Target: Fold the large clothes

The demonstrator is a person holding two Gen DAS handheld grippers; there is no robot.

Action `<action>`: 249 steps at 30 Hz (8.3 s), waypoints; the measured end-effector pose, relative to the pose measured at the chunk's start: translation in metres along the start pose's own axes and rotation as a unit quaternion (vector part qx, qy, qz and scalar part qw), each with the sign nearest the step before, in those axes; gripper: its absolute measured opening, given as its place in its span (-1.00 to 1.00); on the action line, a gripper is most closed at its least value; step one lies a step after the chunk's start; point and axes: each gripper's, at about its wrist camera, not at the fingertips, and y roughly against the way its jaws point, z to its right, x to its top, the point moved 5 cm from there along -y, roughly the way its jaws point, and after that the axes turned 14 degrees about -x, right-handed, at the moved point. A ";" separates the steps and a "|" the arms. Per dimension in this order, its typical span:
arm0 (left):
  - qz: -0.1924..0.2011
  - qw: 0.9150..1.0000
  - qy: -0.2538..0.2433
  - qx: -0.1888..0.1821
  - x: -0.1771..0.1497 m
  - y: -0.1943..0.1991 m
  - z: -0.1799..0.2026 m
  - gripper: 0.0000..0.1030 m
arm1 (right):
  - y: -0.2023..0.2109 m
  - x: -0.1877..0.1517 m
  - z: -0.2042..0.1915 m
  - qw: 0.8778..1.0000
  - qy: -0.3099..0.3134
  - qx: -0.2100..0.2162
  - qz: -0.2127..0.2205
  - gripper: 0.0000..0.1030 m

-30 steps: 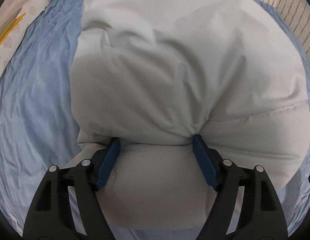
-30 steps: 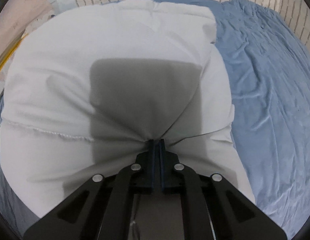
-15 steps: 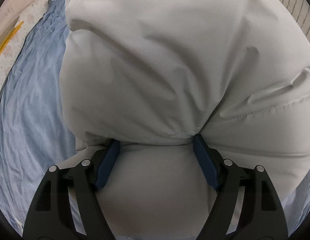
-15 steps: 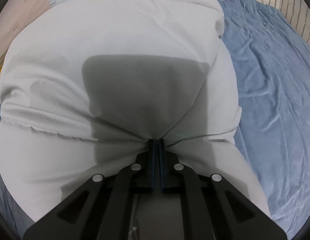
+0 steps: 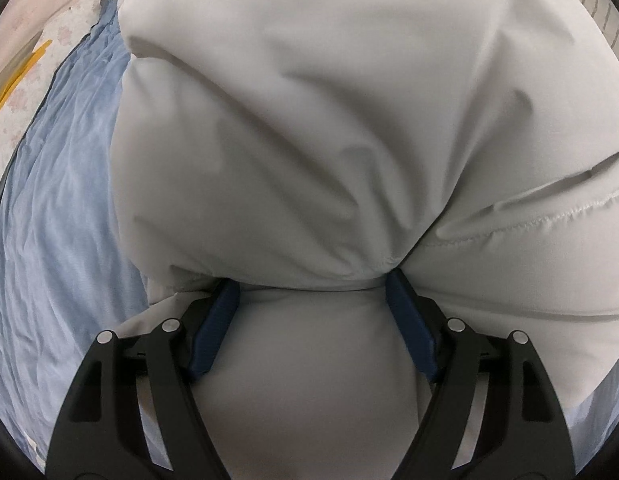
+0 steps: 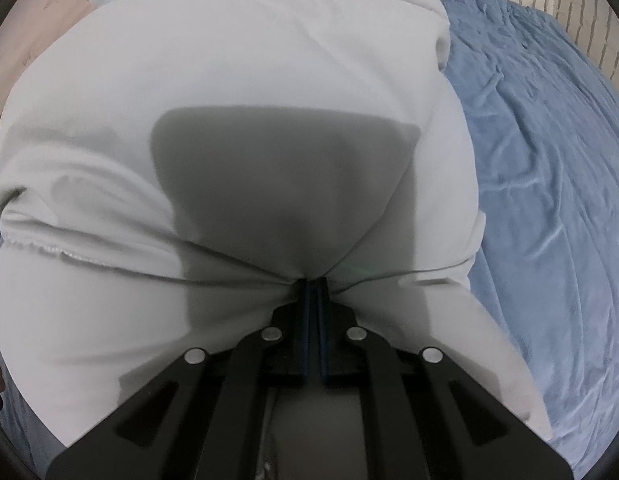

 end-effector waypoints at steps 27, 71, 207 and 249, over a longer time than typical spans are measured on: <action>0.106 0.990 0.081 0.034 -0.071 0.090 -0.016 0.94 | 0.026 -0.032 0.101 0.993 -0.111 0.035 0.027 0.96; 0.049 0.959 0.191 -0.202 -0.120 0.045 -0.081 0.94 | 0.041 -0.023 0.012 0.996 0.079 0.008 0.048 0.10; 0.276 0.960 -0.035 0.013 -0.269 0.390 0.175 0.94 | 0.357 -0.175 0.051 0.966 -0.102 -0.097 0.218 0.96; 0.273 0.961 -0.036 -0.004 -0.281 0.396 0.164 0.94 | 0.388 -0.177 0.053 0.958 -0.093 -0.102 0.253 0.96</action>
